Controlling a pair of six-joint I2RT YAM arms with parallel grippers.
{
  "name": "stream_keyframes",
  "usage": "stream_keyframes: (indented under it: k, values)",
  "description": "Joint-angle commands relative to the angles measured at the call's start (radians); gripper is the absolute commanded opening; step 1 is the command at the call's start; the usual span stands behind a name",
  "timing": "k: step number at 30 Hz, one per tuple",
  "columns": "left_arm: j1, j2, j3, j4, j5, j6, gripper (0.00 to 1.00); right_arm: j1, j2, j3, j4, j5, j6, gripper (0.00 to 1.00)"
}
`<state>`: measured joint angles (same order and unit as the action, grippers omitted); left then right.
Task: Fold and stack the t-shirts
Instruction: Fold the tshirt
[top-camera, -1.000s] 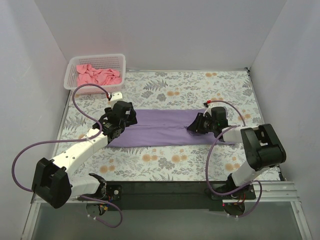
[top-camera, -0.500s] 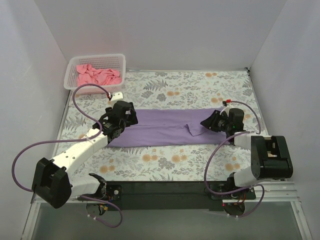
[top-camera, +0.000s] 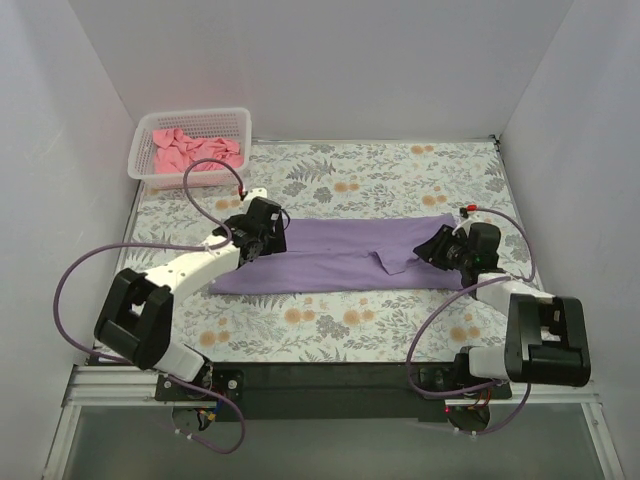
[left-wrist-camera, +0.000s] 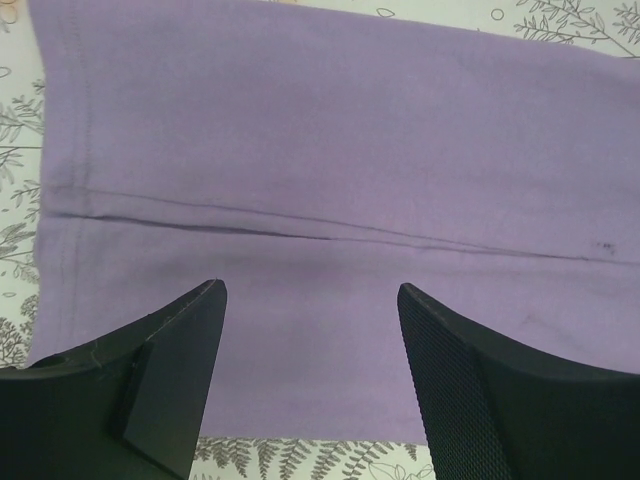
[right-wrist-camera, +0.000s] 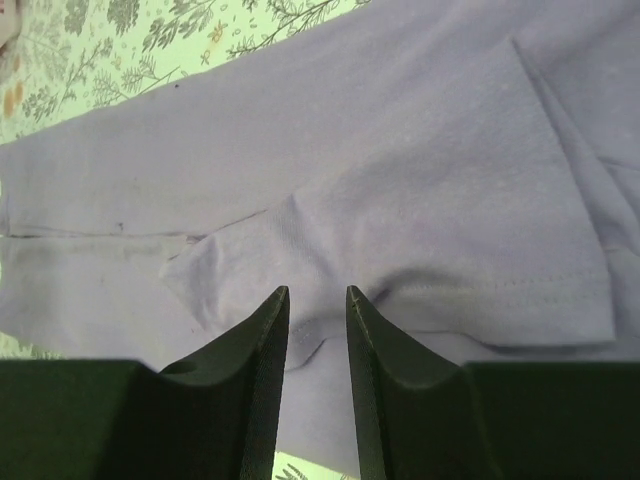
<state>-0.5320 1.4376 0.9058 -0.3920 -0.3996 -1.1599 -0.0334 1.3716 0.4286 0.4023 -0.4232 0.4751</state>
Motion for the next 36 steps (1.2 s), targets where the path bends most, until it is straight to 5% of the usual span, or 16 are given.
stream_keyframes:
  k: [1,11,17,21,29,36]
  values:
    - [0.009,0.064,0.105,-0.011,0.036,0.034,0.68,-0.003,-0.092,0.039,-0.152,0.098,-0.032,0.36]
    - [0.043,0.374,0.300,-0.102,0.016,0.069,0.62,0.021,-0.103,0.006,-0.286,0.179,0.008,0.34]
    - [0.067,0.516,0.380,-0.192,0.034,0.037,0.59,0.024,0.023,0.058,-0.292,0.213,-0.004,0.34]
    - [0.066,0.528,0.371,-0.290,0.178,-0.020,0.54,0.024,0.197,0.174,-0.309,0.256,-0.035,0.35]
    - [0.046,0.304,0.041,-0.210,0.612,-0.216,0.51,0.065,0.654,0.760,-0.401,0.147,-0.105,0.36]
    - [-0.216,0.185,-0.084,-0.024,0.757,-0.452,0.59,0.156,0.987,1.355,-0.522,0.006,-0.165,0.36]
